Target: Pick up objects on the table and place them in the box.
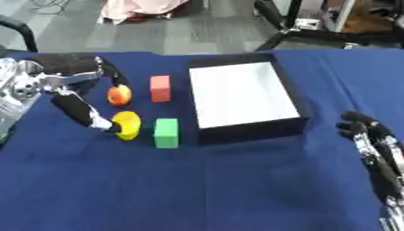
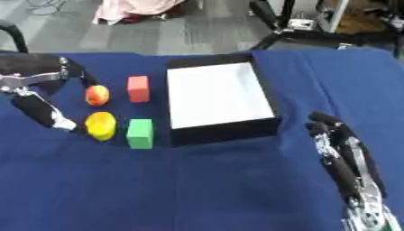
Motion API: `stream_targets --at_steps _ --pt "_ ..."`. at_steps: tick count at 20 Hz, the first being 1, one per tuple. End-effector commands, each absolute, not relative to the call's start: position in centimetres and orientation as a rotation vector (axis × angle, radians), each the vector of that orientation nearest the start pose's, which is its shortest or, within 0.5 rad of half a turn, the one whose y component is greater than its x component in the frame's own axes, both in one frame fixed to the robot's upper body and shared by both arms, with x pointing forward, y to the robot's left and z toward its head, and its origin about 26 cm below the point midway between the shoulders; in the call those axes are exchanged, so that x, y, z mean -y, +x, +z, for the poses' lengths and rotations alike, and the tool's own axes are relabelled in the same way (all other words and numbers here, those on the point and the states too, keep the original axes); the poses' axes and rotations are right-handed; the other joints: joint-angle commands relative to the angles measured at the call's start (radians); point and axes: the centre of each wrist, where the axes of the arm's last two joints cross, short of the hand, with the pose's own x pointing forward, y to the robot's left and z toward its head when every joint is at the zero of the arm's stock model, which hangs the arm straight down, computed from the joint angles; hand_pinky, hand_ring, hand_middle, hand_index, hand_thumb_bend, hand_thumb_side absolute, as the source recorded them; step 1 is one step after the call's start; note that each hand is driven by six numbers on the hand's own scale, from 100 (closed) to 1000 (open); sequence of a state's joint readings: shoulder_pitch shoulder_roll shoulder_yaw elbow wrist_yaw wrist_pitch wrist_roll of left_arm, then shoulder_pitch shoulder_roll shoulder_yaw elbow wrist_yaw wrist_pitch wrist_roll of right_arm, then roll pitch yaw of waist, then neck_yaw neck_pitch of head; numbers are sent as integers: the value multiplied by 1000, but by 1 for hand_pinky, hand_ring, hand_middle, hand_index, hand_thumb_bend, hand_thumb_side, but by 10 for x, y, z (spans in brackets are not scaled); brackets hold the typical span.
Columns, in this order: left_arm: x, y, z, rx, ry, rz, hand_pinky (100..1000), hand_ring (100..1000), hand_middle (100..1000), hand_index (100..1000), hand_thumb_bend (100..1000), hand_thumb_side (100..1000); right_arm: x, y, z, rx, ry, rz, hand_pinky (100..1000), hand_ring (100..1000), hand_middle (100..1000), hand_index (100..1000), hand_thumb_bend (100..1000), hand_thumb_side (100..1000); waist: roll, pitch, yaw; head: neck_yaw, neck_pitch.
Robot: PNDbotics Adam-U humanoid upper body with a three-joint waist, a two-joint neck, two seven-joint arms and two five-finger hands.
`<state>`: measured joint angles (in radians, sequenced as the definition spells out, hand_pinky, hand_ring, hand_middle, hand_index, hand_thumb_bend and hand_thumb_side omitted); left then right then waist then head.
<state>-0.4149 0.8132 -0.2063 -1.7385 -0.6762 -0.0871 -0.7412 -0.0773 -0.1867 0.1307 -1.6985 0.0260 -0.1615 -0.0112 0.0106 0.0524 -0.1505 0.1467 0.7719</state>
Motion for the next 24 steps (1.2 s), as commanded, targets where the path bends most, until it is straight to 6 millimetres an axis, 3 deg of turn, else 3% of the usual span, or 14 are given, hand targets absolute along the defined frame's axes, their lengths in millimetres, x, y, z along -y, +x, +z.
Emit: stream_targets --at_steps 1,12,24 --pt "-320 338 222 1119 795 -1860 263 297 692 863 628 541 242 292 51 1934 -35 321 821 784 776 811 100 645 13 -28 -2 -3 -2" --pt "-317 350 209 1044 790 -1884 248 292 686 858 598 525 241 292 51 1932 -34 321 820 784 775 811 100 647 12 -27 -3 -3 -2" --pt "-316 373 174 991 792 -1852 221 272 655 830 518 522 240 292 50 1930 -30 319 819 783 775 810 100 651 9 -25 -6 -1 -2"
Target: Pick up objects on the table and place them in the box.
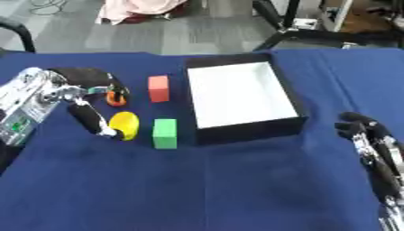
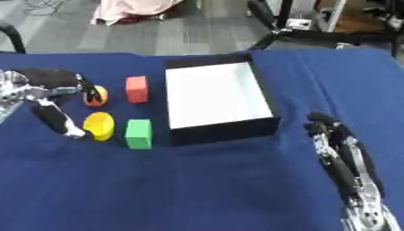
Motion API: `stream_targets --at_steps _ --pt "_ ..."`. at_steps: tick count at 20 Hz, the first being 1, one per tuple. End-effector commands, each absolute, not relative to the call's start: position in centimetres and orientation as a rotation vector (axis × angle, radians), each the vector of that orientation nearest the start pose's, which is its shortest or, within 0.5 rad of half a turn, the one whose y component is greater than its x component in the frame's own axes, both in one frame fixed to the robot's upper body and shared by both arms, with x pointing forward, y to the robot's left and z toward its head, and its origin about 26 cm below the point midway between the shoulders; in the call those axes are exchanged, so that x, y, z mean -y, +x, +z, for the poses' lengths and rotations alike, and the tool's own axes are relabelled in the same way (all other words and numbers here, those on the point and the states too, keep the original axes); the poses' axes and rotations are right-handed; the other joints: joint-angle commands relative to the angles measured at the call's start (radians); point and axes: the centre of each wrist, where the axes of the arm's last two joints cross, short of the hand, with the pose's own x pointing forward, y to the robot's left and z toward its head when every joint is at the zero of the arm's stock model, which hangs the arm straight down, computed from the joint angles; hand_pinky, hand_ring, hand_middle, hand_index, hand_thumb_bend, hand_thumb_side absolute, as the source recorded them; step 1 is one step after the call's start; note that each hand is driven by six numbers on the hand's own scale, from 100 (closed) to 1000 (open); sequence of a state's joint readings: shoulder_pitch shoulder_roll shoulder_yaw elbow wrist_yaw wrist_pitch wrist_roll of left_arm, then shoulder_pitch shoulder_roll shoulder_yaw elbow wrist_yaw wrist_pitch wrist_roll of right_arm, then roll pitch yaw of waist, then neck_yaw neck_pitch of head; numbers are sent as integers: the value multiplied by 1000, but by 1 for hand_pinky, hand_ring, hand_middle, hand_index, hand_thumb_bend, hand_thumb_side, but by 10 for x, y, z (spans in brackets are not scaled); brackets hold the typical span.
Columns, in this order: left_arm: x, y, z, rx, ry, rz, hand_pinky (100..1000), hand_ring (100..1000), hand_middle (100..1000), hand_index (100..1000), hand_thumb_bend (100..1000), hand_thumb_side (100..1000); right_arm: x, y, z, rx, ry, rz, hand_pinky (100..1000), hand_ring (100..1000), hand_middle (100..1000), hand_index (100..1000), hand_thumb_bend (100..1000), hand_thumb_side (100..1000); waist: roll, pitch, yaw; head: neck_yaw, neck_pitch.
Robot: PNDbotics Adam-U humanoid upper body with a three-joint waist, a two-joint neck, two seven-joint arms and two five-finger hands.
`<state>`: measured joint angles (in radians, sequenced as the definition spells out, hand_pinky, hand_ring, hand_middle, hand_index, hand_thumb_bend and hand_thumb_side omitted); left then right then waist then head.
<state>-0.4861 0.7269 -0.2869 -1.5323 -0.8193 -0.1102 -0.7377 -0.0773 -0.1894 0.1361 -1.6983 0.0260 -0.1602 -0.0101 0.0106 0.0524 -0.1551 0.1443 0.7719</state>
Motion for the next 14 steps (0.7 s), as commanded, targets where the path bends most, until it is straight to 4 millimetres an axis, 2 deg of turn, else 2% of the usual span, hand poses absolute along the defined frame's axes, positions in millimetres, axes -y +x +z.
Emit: stream_targets --at_steps 1,10,14 --pt "-316 375 171 987 789 -1851 220 271 653 829 516 518 240 292 50 1930 -29 319 819 783 775 810 100 651 9 -25 -1 2 -2" --pt "-316 386 154 930 798 -1873 201 259 629 808 472 461 240 292 50 1930 -28 318 819 783 775 810 100 651 8 -24 -3 4 -2" --pt "-318 387 150 920 801 -1875 183 245 584 766 441 420 240 292 50 1930 -30 316 819 783 775 809 100 651 8 -23 -3 4 -2"
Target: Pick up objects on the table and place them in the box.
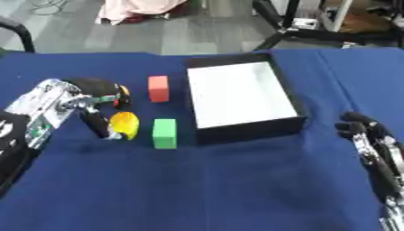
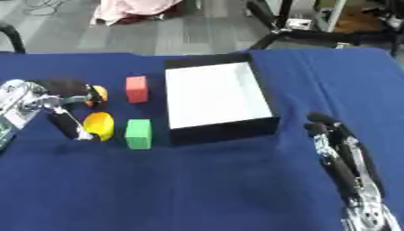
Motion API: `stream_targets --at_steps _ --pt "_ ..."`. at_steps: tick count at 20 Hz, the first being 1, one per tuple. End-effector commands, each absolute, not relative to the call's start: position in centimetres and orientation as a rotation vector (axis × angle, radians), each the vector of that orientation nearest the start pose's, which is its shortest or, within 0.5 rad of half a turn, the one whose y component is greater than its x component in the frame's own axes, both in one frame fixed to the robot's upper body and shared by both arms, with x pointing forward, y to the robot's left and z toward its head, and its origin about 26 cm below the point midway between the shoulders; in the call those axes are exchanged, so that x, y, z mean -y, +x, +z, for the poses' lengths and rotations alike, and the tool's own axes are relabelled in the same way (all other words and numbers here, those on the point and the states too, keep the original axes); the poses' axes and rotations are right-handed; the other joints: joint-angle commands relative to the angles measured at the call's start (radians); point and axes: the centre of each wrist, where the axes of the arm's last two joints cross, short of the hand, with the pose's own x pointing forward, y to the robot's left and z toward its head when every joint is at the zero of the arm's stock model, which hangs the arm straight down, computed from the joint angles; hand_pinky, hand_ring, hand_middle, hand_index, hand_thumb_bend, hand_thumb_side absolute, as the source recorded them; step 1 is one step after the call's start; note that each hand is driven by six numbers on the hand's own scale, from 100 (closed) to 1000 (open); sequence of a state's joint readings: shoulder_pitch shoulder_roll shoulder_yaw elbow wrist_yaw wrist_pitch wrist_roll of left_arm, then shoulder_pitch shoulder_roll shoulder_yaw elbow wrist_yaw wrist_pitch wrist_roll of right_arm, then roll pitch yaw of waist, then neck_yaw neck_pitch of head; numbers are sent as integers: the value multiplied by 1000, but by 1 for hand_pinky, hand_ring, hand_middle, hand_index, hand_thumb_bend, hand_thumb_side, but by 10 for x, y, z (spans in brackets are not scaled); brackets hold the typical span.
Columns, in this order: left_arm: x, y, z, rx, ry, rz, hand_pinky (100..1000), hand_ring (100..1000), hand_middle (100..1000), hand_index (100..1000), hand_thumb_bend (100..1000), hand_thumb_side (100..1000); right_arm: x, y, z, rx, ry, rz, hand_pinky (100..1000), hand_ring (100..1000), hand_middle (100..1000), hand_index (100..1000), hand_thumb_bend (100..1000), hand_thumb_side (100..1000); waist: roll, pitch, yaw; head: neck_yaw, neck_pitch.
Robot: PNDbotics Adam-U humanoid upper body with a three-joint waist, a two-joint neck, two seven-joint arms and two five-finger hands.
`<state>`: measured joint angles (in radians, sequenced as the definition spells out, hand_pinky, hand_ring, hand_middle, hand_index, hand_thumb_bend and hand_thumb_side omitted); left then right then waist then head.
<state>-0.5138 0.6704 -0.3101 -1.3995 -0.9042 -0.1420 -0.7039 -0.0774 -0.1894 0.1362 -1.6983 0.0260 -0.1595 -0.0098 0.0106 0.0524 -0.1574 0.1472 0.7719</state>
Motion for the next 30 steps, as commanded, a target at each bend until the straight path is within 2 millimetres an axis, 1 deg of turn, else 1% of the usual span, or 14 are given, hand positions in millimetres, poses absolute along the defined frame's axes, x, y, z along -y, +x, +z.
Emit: stream_targets --at_steps 1,5,10,14,19,25,30 --pt "-319 387 150 921 804 -1873 166 230 545 729 425 396 240 292 50 1930 -31 315 818 783 775 809 100 652 8 -23 0 1 -2" --pt "-322 387 153 938 825 -1857 119 190 459 635 398 365 240 292 50 1930 -32 315 818 783 774 809 100 652 8 -24 0 0 -2" --pt "-324 387 163 980 885 -1830 100 155 385 561 369 323 241 292 50 1929 -34 313 818 783 774 809 100 651 8 -25 2 -1 -2" --pt "-325 386 175 1052 955 -1780 100 137 354 533 357 297 241 292 50 1928 -36 311 818 782 774 809 100 651 7 -26 3 -2 -2" --pt "-322 382 199 1140 1038 -1746 100 129 341 522 366 277 241 292 49 1926 -38 310 817 782 774 809 100 651 8 -28 4 -3 -2" --pt "-308 376 233 1233 1099 -1776 100 127 338 520 378 263 241 292 49 1925 -39 310 817 782 774 809 100 651 9 -30 4 -5 -2" --pt "-276 376 266 1354 1118 -1850 100 128 343 523 400 247 241 291 48 1921 -36 314 816 782 773 808 100 651 10 -34 2 -4 -2"
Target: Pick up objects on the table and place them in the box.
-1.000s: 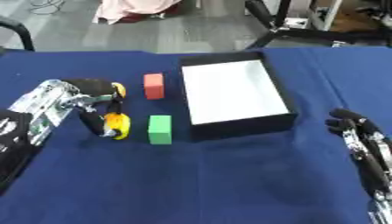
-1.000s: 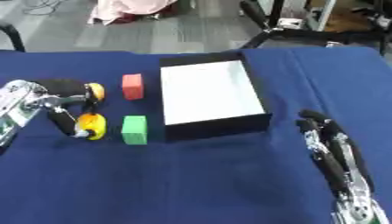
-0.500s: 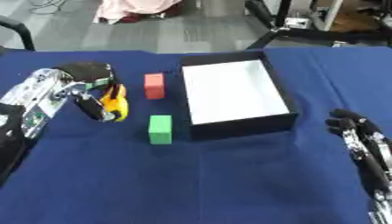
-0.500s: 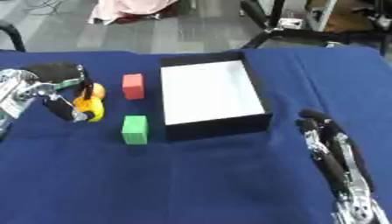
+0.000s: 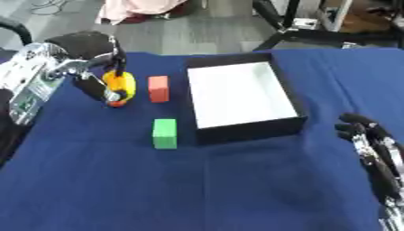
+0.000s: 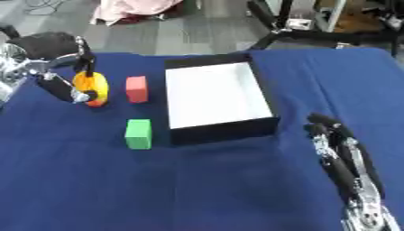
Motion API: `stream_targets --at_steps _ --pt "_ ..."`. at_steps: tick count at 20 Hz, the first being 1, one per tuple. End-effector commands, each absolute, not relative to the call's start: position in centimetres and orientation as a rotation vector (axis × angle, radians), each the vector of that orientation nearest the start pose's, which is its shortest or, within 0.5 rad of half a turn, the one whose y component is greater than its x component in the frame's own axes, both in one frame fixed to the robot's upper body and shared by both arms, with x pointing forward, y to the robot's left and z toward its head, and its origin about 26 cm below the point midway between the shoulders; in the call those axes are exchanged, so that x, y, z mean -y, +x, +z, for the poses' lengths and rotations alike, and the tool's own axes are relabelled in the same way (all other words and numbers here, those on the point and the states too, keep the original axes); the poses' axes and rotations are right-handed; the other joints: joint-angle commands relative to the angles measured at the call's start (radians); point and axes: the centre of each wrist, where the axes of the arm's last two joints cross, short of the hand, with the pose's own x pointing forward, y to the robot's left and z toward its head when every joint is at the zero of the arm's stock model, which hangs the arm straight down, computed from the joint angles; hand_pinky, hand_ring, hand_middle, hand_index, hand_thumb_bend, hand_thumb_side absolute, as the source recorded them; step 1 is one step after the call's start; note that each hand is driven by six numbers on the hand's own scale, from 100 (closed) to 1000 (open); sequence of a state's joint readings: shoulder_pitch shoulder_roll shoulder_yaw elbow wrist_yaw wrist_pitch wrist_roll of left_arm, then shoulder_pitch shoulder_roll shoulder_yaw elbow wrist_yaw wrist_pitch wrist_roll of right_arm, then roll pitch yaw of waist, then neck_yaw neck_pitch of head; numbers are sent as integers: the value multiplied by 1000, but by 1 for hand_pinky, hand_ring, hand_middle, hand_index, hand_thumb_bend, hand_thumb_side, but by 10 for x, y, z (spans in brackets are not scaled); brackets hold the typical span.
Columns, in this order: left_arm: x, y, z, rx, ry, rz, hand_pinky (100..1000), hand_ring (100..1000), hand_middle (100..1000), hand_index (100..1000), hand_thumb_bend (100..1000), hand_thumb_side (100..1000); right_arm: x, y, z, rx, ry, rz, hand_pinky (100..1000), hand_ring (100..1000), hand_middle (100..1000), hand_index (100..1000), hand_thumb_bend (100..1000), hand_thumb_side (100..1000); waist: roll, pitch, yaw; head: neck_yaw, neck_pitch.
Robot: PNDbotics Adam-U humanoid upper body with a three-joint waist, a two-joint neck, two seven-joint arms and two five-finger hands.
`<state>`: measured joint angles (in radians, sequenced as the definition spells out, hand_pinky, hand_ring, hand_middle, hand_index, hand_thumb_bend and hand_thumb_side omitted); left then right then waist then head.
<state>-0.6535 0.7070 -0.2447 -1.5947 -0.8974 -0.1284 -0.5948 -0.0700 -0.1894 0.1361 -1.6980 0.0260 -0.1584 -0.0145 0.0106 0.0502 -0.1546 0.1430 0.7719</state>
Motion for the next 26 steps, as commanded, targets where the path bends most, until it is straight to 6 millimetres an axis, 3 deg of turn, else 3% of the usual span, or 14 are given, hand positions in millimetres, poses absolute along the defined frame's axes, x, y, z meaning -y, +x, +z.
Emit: stream_targets --at_steps 1,7,11,17,21,25,26 --pt "-268 378 271 1373 1118 -1867 100 123 341 523 413 260 241 291 48 1921 -36 314 816 781 773 808 100 651 10 -32 -1 0 -2" --pt "-199 397 296 1466 1095 -1986 100 118 352 525 437 281 240 291 47 1918 -29 316 816 781 773 808 100 651 7 -37 -12 0 -2" --pt "-155 413 292 1504 1050 -2043 100 118 353 526 440 283 237 292 48 1922 -16 316 816 781 773 808 100 649 2 -37 -27 5 -2" --pt "-119 441 245 1498 982 -2034 100 115 354 527 419 293 231 294 51 1932 13 325 815 781 773 808 100 648 -7 -31 -54 9 -2" --pt "-108 454 208 1475 993 -2006 100 119 364 536 418 295 227 295 52 1937 30 328 815 781 773 808 100 647 -14 -27 -65 12 -2" --pt "-111 462 180 1456 1013 -1959 153 217 529 720 493 384 226 295 52 1939 35 327 815 781 773 808 100 648 -15 -25 -67 9 -2" --pt "-113 463 177 1462 1016 -1950 233 281 586 787 566 464 226 295 52 1939 35 326 815 781 773 808 100 648 -15 -25 -67 7 -2"
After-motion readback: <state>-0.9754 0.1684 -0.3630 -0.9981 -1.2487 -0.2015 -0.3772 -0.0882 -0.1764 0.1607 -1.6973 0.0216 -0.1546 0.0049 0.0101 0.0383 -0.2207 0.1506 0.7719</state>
